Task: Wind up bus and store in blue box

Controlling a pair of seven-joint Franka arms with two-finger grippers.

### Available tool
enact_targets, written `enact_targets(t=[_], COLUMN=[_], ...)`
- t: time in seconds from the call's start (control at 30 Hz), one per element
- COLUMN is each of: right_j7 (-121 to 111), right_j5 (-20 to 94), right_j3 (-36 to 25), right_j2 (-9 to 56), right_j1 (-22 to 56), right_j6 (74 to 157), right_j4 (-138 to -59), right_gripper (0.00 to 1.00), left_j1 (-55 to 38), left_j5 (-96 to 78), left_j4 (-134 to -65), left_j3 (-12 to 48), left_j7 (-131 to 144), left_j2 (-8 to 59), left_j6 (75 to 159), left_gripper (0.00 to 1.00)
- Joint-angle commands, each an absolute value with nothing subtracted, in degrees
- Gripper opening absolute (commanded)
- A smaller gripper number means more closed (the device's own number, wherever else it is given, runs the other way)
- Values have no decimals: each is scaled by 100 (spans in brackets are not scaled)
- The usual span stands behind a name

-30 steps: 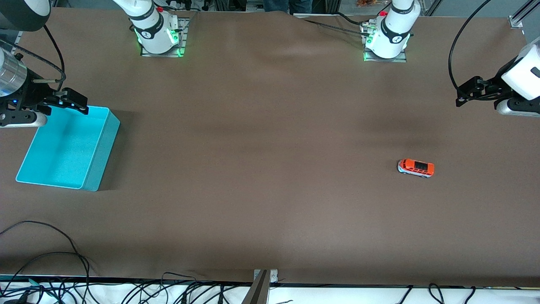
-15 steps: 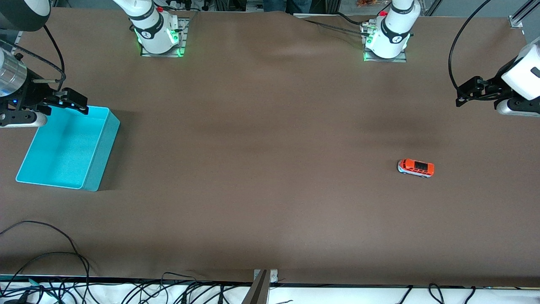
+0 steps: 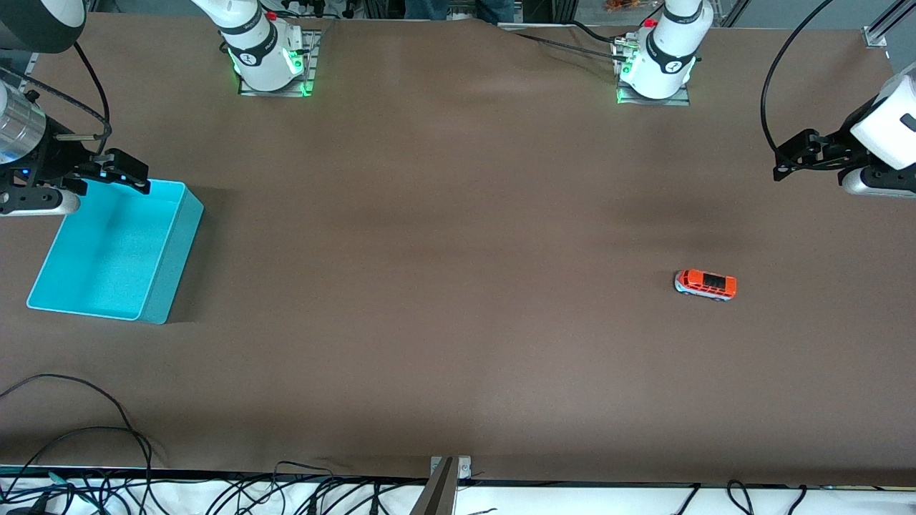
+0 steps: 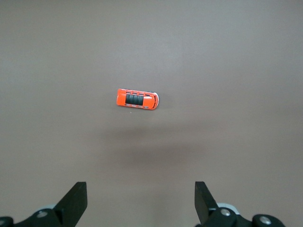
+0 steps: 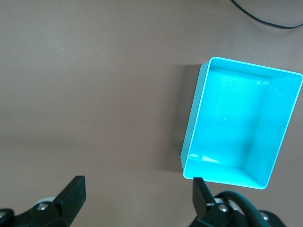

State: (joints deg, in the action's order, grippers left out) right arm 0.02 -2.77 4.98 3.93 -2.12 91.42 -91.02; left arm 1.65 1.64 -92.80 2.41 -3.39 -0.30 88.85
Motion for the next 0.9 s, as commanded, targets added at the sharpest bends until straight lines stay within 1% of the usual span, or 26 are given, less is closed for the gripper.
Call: enact_targets(t=[0.0,0.87], right_j7=[35,26], right_j5=[-202,-202], right_j3=[510,501], right_j2=[404,404], right_j1=[-220,-220], right_j6=[9053,9053], right_j4=[-8991,-8991], right_gripper=[100,100], left_j1=[202,211], left_j5=[35,26], left_j4=[-9114,-9114], left_j3=[246,246], left_j7=[-290,-290], left_j2=[44,44], left_j6=[8745,8719], left_gripper=[100,100])
